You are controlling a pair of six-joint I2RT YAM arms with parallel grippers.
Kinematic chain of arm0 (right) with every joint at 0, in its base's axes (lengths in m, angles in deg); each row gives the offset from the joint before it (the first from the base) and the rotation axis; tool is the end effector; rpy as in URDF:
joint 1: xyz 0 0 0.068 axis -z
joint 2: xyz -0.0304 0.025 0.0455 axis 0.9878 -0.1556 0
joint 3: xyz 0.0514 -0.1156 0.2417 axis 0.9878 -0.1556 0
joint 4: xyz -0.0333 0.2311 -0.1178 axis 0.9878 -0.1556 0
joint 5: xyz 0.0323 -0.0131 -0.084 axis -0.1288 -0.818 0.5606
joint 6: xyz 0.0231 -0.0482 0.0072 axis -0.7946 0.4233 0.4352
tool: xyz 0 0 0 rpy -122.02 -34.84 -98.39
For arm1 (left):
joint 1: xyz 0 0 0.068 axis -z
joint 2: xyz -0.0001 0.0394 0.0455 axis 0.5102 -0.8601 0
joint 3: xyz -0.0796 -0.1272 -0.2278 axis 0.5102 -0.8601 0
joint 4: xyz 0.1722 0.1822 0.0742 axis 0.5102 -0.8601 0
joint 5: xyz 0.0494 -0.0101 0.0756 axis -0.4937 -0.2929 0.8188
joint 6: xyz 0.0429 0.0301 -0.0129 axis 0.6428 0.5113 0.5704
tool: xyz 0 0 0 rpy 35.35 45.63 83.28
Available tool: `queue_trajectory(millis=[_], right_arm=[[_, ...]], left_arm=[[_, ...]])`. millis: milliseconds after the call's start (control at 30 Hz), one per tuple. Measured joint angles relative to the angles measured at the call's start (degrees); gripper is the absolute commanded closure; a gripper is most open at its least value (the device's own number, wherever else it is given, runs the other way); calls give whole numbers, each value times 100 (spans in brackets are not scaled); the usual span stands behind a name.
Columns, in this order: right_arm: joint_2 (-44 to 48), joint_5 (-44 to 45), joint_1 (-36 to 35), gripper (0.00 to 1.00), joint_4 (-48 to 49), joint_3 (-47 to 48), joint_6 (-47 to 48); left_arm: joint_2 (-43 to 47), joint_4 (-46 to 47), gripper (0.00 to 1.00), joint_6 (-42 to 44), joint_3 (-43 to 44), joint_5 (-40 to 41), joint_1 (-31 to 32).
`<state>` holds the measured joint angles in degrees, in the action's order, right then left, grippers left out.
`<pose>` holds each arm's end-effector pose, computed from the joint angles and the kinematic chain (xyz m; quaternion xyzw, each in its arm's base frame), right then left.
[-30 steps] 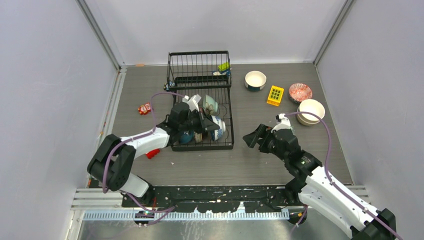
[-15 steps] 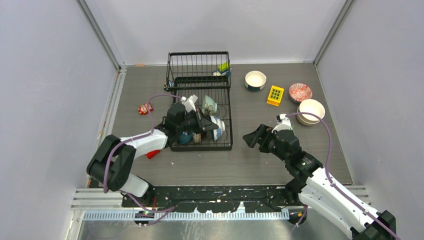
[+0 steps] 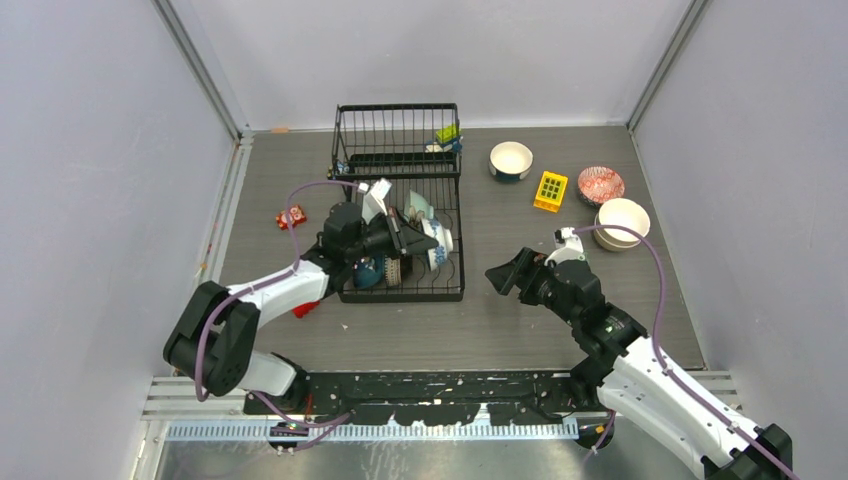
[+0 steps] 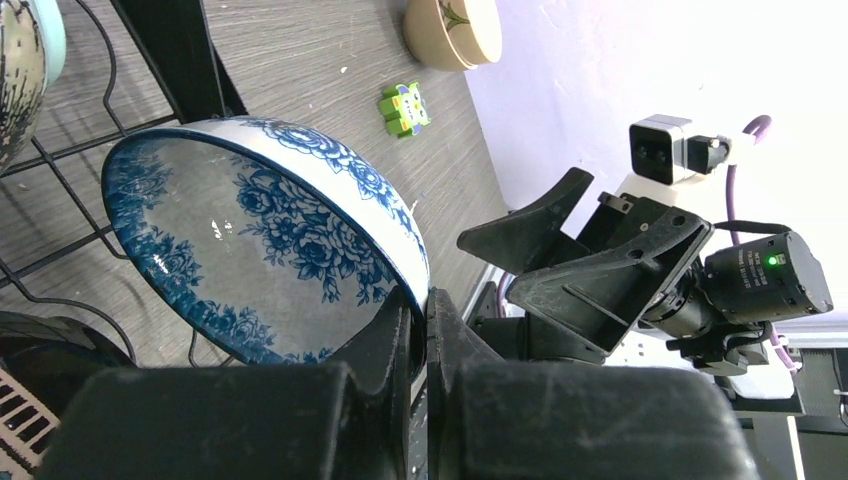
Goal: Unload the bowls from the dish rack
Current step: Pick up the bowl from the dish rack.
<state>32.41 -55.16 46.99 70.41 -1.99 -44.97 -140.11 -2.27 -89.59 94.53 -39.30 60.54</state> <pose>0.1282 0.0844 0.2288 0.0880 0.8303 0.3288 0.4412 0.2499 -0.1657 0.2304 0.0052 0.7702 -0.5684 0.2893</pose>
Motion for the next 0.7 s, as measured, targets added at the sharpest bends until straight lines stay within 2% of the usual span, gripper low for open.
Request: queue_trajectory(millis=[433,533,700], right_arm=[[136,87,0,14,-205,105,175],[136,184,0,14,-542,437,350],[17,334,0,14,-1224,1456,632]], left_arm=[[361,-299,100,50,240,-138,2],[710,-914,100,356,492,-118,70],[1482,-2540,100,1639,1198,262,575]])
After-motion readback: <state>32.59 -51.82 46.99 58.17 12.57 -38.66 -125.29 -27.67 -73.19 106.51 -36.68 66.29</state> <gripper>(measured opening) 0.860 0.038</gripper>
